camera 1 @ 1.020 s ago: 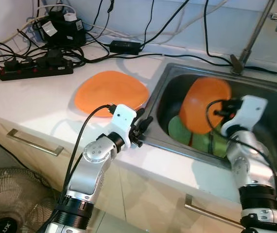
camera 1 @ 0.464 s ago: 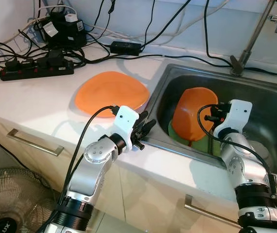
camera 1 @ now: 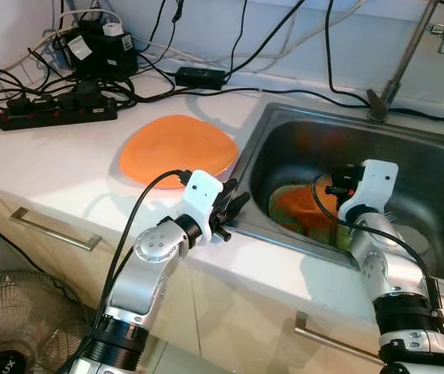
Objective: Kitchen organization
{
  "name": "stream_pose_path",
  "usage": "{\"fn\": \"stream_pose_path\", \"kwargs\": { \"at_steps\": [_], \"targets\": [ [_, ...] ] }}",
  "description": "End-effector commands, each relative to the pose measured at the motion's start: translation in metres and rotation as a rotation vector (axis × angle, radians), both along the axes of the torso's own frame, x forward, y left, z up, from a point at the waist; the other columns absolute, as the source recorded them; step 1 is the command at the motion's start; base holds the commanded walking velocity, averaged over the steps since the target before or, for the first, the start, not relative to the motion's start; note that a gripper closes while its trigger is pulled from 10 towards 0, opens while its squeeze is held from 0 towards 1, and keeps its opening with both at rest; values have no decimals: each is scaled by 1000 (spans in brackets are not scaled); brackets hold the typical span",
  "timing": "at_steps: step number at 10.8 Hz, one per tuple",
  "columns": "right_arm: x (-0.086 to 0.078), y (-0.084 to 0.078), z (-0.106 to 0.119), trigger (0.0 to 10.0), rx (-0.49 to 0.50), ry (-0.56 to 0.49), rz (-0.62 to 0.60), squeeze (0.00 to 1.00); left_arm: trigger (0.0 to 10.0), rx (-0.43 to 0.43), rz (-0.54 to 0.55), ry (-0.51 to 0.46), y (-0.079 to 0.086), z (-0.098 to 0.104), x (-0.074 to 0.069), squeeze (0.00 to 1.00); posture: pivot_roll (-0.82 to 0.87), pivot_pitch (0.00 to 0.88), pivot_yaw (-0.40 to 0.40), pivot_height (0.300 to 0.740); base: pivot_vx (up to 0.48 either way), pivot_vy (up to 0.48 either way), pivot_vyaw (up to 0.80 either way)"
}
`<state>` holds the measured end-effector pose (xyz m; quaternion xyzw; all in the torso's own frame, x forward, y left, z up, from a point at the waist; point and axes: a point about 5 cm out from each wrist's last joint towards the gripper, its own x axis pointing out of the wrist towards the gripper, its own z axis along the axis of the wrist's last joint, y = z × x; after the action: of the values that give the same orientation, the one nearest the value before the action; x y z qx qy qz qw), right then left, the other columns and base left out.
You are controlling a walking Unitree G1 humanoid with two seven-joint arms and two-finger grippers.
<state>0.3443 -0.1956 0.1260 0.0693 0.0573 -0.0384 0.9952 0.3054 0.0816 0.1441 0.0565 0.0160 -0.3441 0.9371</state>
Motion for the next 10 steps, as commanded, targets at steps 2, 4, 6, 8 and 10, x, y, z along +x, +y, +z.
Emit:
{"fn": "stream_pose_path", "kwargs": {
  "at_steps": [2, 4, 6, 8, 10],
  "targets": [
    [-1, 3, -11, 10000, 10, 50, 0, 0, 10000, 23, -9, 36, 0, -8, -3, 0, 205, 58, -3, 740, 0, 0, 0],
    [-2, 7, -4, 10000, -22, 1, 9, 0, 10000, 26, -6, 22, -1, -7, -2, 0, 200, 55, -3, 740, 0, 0, 0],
    [-6, 14, 17, 10000, -20, -126, 50, 0, 10000, 30, 56, -74, -1, 1, 2, 0, 189, 56, -3, 740, 0, 0, 0],
    [-17, 25, 43, 10000, -56, -284, 144, 0, 10000, 44, 125, -175, 0, 7, 6, 0, 173, 56, -6, 740, 0, 0, 0],
    [-26, 23, 50, 10000, -114, -334, 175, 0, 10000, 41, 149, -233, -1, 9, 6, 0, 160, 54, -8, 740, 0, 0, 0]
  ]
}}
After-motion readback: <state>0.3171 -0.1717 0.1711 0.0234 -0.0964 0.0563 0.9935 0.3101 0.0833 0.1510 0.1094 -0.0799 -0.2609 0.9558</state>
